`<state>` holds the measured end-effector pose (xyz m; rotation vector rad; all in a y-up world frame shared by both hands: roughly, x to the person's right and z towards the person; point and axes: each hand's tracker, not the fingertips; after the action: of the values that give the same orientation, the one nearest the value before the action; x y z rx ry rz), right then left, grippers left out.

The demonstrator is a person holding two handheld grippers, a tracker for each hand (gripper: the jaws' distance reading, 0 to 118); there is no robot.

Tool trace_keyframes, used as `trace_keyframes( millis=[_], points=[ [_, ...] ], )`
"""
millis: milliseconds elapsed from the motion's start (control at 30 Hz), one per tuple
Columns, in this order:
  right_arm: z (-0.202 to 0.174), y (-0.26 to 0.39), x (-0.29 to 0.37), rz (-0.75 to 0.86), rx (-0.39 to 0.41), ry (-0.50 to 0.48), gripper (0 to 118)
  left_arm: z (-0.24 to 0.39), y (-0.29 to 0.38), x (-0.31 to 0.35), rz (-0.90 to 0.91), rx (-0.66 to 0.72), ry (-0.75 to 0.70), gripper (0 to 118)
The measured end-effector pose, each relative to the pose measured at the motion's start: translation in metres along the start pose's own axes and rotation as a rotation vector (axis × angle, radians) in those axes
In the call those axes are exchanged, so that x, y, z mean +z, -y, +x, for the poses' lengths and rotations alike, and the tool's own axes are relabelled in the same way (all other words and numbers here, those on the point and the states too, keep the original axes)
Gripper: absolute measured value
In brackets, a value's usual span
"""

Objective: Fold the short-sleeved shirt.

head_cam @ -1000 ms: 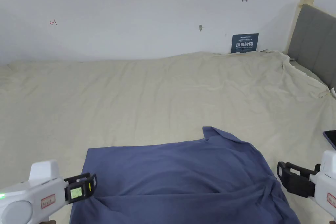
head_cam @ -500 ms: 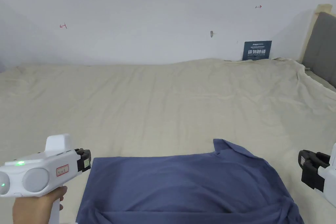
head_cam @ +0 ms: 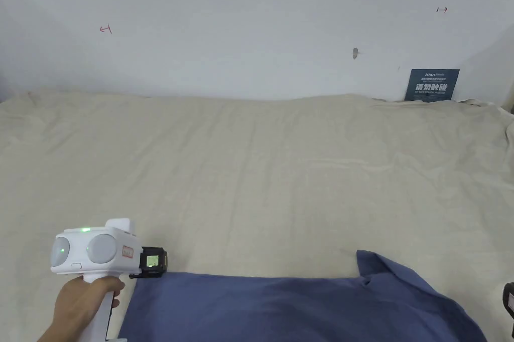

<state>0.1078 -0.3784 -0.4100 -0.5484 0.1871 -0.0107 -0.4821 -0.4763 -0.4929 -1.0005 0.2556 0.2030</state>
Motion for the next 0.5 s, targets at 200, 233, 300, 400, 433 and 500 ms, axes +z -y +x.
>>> trace_keyframes(
  millis=[200,233,300,400,433,500],
  points=[
    [0.009,0.009,-0.024,-0.042,-0.032,0.020,0,0.003,0.013,-0.044,-0.075,-0.044,-0.062,73],
    [0.009,0.010,-0.025,-0.048,-0.036,0.022,0,0.002,0.014,-0.044,-0.075,-0.044,-0.049,72],
    [0.011,0.012,-0.029,-0.063,-0.041,0.025,0,0.006,0.016,-0.039,-0.047,-0.046,-0.053,46],
    [0.014,0.013,-0.035,-0.084,-0.044,0.028,0,0.010,0.017,-0.030,-0.013,-0.110,-0.029,4],
    [0.015,0.013,-0.039,-0.094,-0.045,0.028,0,0.011,0.016,-0.028,-0.018,-0.110,0.002,2],
    [0.017,0.013,-0.051,-0.109,-0.048,0.028,0,0.013,0.017,-0.024,-0.025,-0.102,0.007,0]
  ],
)
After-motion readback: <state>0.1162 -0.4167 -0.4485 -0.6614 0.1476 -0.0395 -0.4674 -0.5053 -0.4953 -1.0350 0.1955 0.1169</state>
